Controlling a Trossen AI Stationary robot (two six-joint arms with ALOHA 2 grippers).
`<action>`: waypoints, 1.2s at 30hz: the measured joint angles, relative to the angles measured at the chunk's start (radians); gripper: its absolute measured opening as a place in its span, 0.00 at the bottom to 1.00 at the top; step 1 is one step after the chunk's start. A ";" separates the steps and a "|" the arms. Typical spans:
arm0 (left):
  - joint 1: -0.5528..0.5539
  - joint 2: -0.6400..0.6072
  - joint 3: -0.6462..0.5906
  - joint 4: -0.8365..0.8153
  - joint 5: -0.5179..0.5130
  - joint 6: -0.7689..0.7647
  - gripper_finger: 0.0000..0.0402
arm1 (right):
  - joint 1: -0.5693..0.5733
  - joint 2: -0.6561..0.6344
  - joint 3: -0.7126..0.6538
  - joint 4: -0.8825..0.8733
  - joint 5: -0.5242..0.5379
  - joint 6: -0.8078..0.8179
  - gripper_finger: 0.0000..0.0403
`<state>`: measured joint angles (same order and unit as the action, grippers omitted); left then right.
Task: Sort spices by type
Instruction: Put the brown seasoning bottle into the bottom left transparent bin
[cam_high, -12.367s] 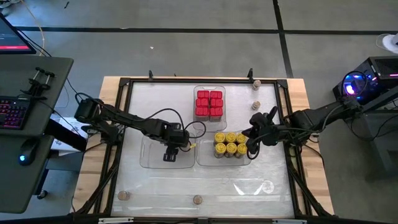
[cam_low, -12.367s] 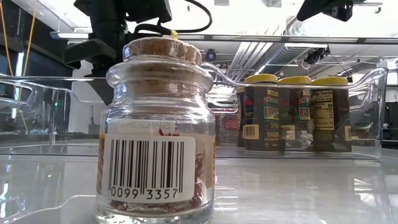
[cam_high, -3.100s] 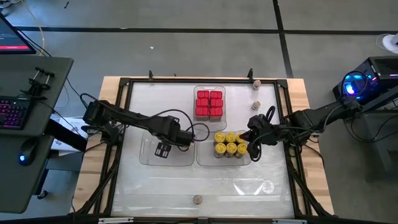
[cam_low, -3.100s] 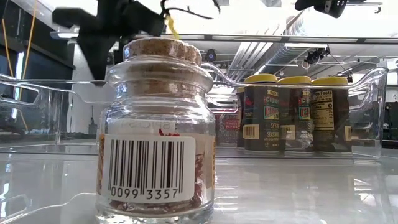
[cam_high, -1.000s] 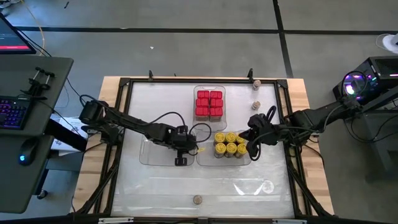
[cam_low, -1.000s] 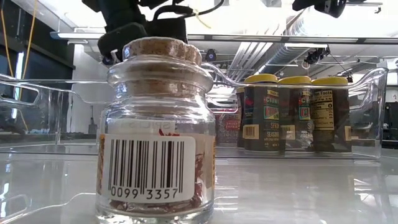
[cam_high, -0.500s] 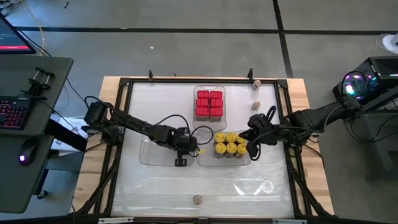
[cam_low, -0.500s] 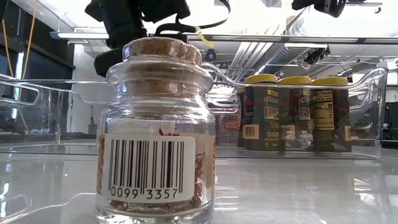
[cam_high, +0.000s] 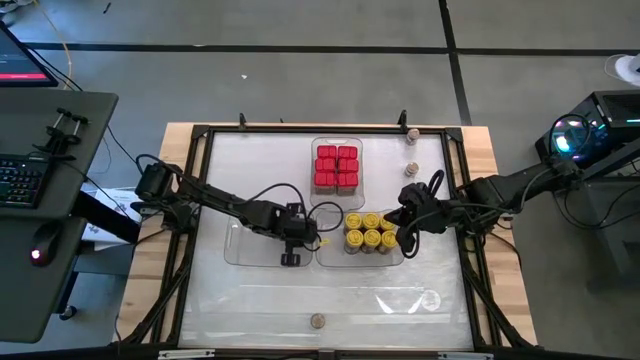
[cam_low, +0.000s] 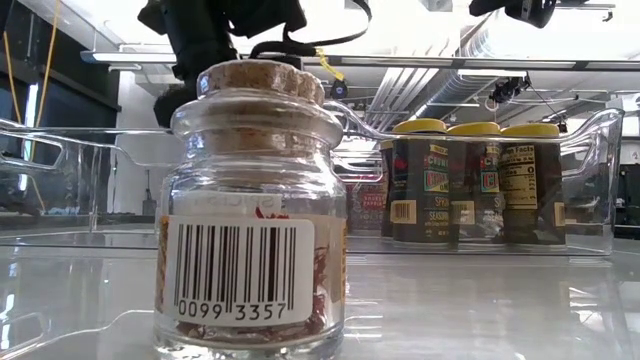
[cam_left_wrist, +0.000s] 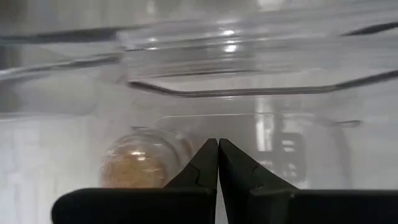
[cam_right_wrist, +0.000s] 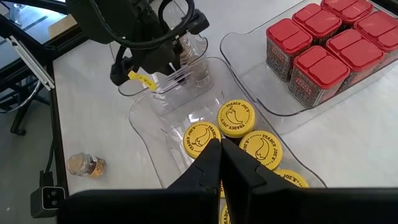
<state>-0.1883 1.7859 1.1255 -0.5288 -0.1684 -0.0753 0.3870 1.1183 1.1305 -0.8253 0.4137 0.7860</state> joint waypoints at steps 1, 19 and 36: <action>0.000 -0.001 0.003 -0.002 0.017 0.000 0.00 | 0.000 0.000 0.000 0.000 0.000 0.000 0.00; -0.071 -0.069 -0.002 -0.171 0.079 0.010 0.00 | 0.000 0.000 0.000 0.000 0.001 -0.004 0.00; -0.066 -0.070 -0.062 -0.130 -0.075 -0.026 0.00 | 0.000 0.001 0.000 0.012 0.003 -0.001 0.00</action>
<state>-0.2539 1.7157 1.0637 -0.6588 -0.2432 -0.1009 0.3867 1.1191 1.1305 -0.8129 0.4164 0.7849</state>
